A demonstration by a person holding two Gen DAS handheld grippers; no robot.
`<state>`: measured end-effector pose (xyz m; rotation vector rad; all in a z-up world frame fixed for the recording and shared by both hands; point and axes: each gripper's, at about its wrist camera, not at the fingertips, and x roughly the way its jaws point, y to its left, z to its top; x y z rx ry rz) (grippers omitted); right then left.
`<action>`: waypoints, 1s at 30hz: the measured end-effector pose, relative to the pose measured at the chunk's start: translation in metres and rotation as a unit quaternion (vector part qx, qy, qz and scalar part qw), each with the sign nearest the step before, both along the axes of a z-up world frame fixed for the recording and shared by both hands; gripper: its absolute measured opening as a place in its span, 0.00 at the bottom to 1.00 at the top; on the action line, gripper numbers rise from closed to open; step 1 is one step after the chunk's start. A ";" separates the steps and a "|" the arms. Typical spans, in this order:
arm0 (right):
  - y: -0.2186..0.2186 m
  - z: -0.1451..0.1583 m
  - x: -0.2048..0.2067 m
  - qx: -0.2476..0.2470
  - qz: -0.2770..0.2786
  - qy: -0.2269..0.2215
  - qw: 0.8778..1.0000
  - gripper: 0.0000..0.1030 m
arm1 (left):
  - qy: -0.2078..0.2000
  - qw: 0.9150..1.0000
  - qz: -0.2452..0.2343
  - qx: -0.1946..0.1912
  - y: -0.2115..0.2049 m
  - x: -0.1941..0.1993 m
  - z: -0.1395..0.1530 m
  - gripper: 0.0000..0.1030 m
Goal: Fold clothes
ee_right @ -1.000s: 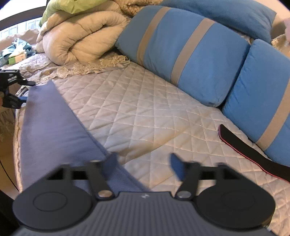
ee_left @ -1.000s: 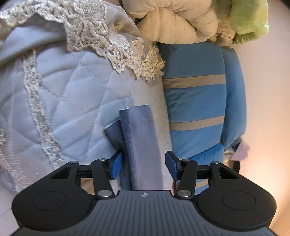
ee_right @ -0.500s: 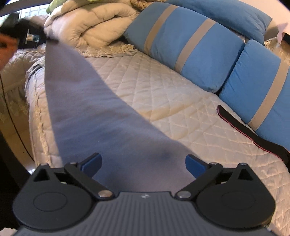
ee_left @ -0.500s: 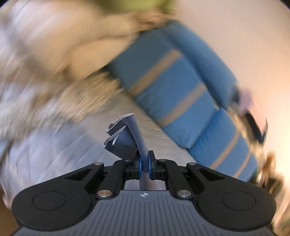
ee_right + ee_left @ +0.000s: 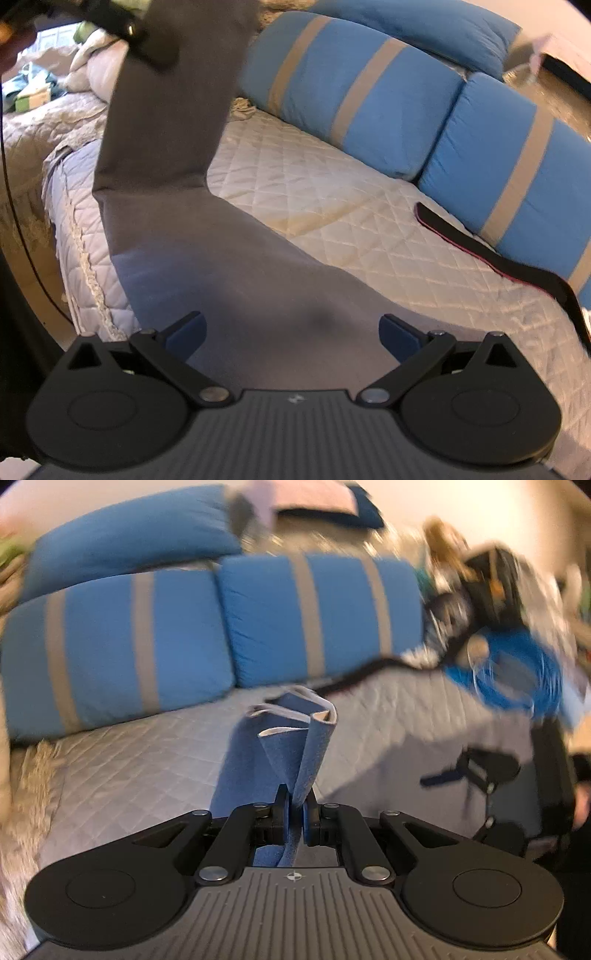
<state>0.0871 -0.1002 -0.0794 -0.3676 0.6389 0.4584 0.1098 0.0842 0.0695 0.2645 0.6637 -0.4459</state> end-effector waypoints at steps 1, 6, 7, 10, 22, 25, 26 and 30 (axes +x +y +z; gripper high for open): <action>-0.003 0.001 -0.001 0.003 -0.004 0.001 1.000 1.00 | 0.006 1.000 -0.007 0.011 -0.011 -0.001 -0.004 0.06; -0.015 0.004 -0.005 0.005 -0.025 0.003 1.000 1.00 | 0.080 0.993 -0.024 0.085 -0.052 0.015 -0.030 0.09; -0.017 0.003 -0.006 0.003 -0.029 0.003 1.000 1.00 | 0.096 0.991 -0.027 0.085 -0.052 0.017 -0.033 0.10; -0.022 -0.001 -0.009 -0.009 -0.035 0.005 0.999 1.00 | 0.122 0.990 -0.030 0.062 -0.039 0.020 -0.035 0.37; 0.018 -0.019 -0.044 -0.135 0.064 -0.106 0.983 1.00 | 0.078 0.995 0.046 -0.046 0.060 0.011 -0.011 0.64; 0.024 -0.026 -0.053 -0.175 0.085 -0.133 0.972 1.00 | 0.081 0.993 0.063 -0.056 0.080 0.008 -0.015 0.64; 0.026 -0.028 -0.056 -0.188 0.091 -0.142 0.967 1.00 | 0.083 0.992 0.068 -0.060 0.085 0.007 -0.016 0.64; 0.034 -0.037 -0.069 -0.241 0.118 -0.177 0.947 1.00 | 0.091 0.990 0.080 -0.067 0.105 0.000 -0.026 0.64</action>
